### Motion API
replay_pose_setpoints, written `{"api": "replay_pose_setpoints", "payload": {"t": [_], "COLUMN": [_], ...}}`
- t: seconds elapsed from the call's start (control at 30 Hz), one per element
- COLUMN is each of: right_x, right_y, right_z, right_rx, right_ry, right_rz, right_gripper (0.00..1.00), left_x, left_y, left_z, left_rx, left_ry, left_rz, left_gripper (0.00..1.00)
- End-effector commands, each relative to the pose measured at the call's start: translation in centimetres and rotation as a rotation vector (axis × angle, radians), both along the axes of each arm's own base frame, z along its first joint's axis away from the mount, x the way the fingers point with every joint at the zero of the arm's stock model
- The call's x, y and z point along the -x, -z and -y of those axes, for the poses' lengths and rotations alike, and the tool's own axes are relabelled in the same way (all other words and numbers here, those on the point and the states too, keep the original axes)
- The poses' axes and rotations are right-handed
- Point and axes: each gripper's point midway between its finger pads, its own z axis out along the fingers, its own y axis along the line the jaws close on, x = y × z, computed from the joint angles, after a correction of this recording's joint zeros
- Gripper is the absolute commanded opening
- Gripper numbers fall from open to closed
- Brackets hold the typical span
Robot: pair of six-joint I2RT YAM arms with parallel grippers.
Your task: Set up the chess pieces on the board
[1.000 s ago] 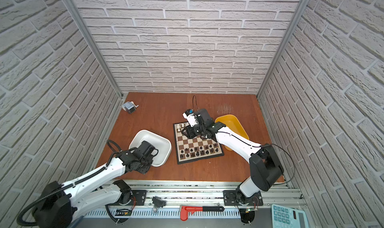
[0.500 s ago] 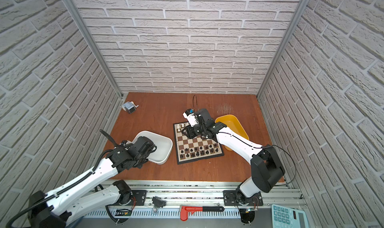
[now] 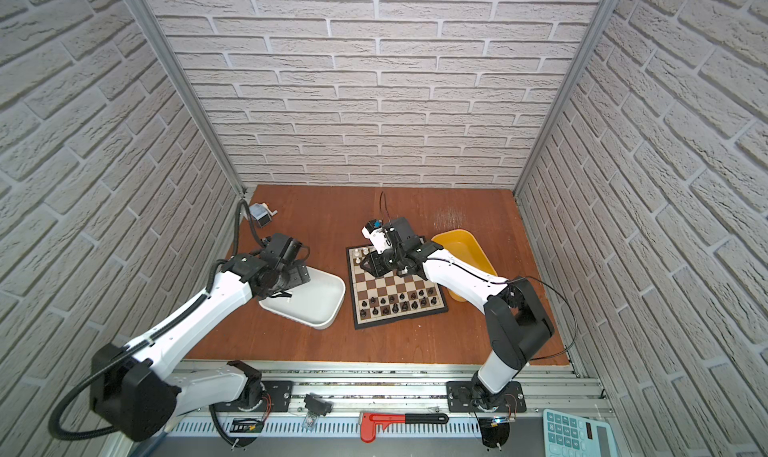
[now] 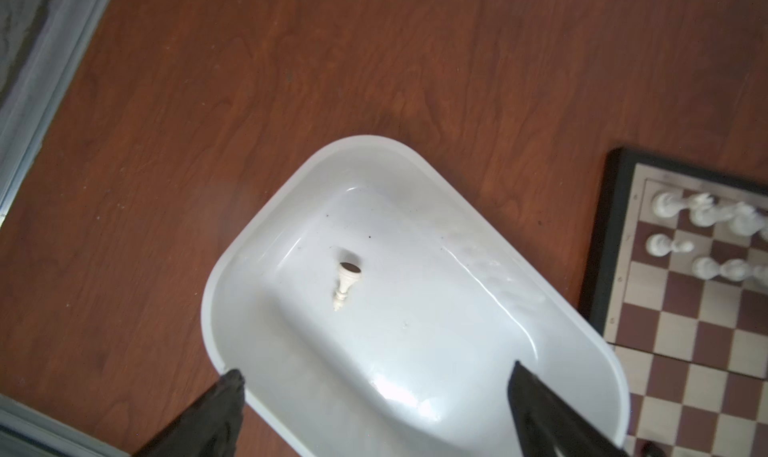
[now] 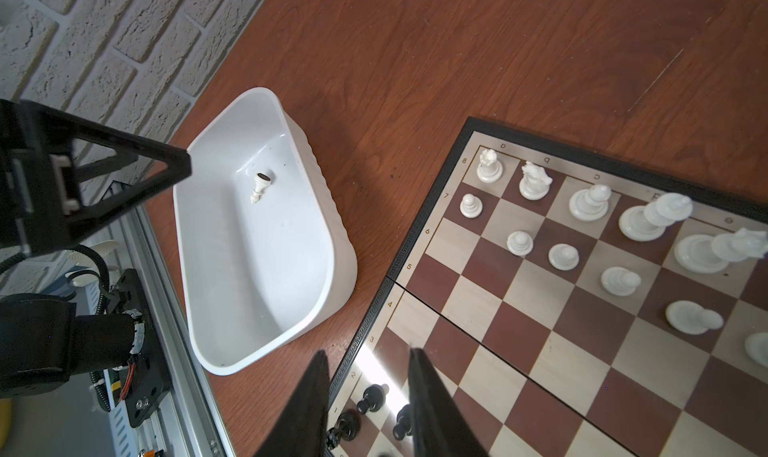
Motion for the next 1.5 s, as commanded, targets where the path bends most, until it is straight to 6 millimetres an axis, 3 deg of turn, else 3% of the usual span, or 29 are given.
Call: {"api": "replay_pose_setpoints", "payload": {"t": [0.0, 0.17, 0.47, 0.67, 1.0, 1.1, 1.23, 1.33, 1.47], "right_x": [-0.6, -0.6, -1.6, -2.0, -2.4, -2.7, -3.1, -3.2, -3.3], "right_y": [-2.2, -1.7, -2.3, -3.1, -3.4, -3.3, -2.9, -1.9, 0.0], "right_z": [-1.1, -0.8, 0.9, 2.2, 2.9, 3.0, 3.0, 2.3, 0.9], "right_rx": [-0.043, -0.037, -0.052, -0.073, -0.085, -0.088, -0.082, -0.083, -0.051], "right_ry": [-0.031, -0.026, 0.011, 0.042, 0.059, 0.065, 0.075, 0.066, 0.040], "right_rz": [0.058, 0.053, 0.057, 0.071, 0.074, 0.069, 0.068, 0.047, 0.012], "right_gripper": [0.34, 0.34, 0.33, 0.32, 0.31, 0.31, 0.30, 0.32, 0.33], "left_x": [1.5, 2.3, 3.8, 3.0, -0.1, -1.0, -1.8, -1.4, 0.2], "left_y": [2.9, 5.8, 11.7, 13.1, 12.5, 11.6, 10.0, 8.3, 6.3], "left_z": [-0.7, -2.6, -2.3, -1.6, -0.7, -1.1, -0.9, -1.2, -4.5], "left_rx": [-0.034, -0.078, 0.004, 0.037, 0.059, 0.037, 0.040, 0.041, -0.075], "left_ry": [0.138, 0.071, -0.059, -0.075, -0.051, -0.058, -0.025, -0.025, -0.107], "left_rz": [-0.165, -0.277, -0.374, -0.355, -0.210, -0.164, -0.110, -0.074, -0.086], "left_gripper": [0.90, 0.82, 0.66, 0.48, 0.17, 0.14, 0.16, 0.33, 0.43]}}
